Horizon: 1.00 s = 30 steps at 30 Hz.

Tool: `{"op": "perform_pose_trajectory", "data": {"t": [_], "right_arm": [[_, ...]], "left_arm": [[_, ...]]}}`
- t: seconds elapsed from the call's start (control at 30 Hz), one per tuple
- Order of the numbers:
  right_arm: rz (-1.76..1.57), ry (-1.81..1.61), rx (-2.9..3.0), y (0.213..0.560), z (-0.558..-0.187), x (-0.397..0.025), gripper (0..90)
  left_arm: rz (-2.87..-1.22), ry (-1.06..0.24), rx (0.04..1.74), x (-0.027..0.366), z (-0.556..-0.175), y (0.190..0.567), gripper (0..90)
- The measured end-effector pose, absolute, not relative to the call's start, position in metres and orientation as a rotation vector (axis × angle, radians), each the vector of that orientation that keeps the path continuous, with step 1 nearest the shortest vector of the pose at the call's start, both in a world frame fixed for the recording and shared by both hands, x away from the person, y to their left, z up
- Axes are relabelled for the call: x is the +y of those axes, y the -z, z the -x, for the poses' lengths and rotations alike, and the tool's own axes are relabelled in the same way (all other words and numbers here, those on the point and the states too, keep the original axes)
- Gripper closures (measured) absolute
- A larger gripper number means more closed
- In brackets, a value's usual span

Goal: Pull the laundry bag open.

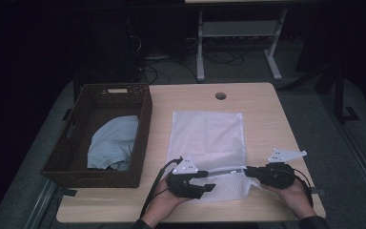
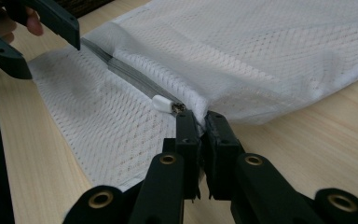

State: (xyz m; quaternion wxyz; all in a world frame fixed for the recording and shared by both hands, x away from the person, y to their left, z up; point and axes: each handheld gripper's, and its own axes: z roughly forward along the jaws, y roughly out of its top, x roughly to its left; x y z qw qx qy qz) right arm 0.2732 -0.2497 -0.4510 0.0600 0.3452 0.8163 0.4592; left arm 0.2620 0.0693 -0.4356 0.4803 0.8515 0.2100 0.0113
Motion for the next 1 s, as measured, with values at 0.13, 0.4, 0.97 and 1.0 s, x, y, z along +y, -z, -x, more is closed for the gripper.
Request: {"op": "perform_pose_trajectory", "data": {"t": [0.13, 0.4, 0.97, 1.0], "right_arm": [[-1.028, -1.396, 2.471, 0.45, -0.272, -0.248, 84.7], [-0.985, -1.429, 2.48, 0.449, -0.268, -0.247, 84.7], [-0.898, -1.502, 2.512, 0.443, -0.263, -0.239, 84.8], [-0.897, -1.504, 2.513, 0.443, -0.263, -0.239, 84.8]], "left_arm": [[-2.081, 0.002, 0.502, 0.06, -0.265, 0.438, 51.8], [-2.101, 0.021, 0.484, 0.045, -0.269, 0.443, 53.9], [-2.127, 0.047, 0.446, 0.03, -0.278, 0.448, 54.7], [-2.127, 0.047, 0.446, 0.03, -0.278, 0.448, 54.7]]}}
